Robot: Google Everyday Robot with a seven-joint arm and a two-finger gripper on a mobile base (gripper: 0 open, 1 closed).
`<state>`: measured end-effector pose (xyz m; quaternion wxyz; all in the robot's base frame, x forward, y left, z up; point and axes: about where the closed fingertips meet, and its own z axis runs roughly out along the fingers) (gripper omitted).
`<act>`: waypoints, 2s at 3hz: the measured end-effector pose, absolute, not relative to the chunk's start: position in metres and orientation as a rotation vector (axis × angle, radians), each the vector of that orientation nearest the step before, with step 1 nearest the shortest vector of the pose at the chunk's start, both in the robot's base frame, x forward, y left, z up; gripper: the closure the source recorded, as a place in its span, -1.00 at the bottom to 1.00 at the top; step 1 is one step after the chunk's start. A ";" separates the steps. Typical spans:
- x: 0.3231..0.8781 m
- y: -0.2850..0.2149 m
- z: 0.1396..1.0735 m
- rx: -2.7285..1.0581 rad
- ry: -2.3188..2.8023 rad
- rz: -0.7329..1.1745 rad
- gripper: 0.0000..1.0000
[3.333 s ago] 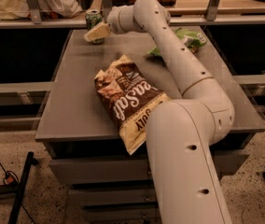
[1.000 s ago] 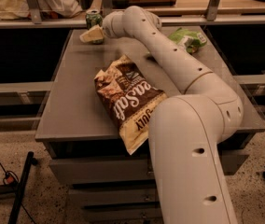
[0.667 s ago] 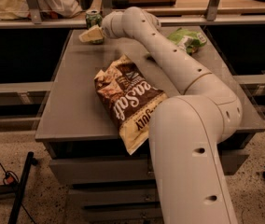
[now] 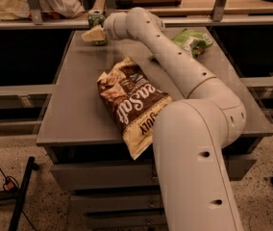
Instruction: Move green can near brown chip bag
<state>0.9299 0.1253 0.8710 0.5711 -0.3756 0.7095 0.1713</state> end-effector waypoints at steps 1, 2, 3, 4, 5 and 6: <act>0.930 0.127 0.871 -0.894 1.661 0.408 -0.19; 0.930 0.128 0.870 -0.902 1.663 0.409 0.27; 0.931 0.127 0.869 -0.907 1.669 0.408 0.48; 0.929 0.125 0.873 -0.901 1.678 0.431 0.50; 0.918 0.117 0.888 -0.916 1.688 0.445 0.50; 0.900 0.101 0.906 -0.914 1.699 0.450 0.50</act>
Offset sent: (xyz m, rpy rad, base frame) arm 0.0033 -0.0035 0.0032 -0.0135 0.0004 0.0166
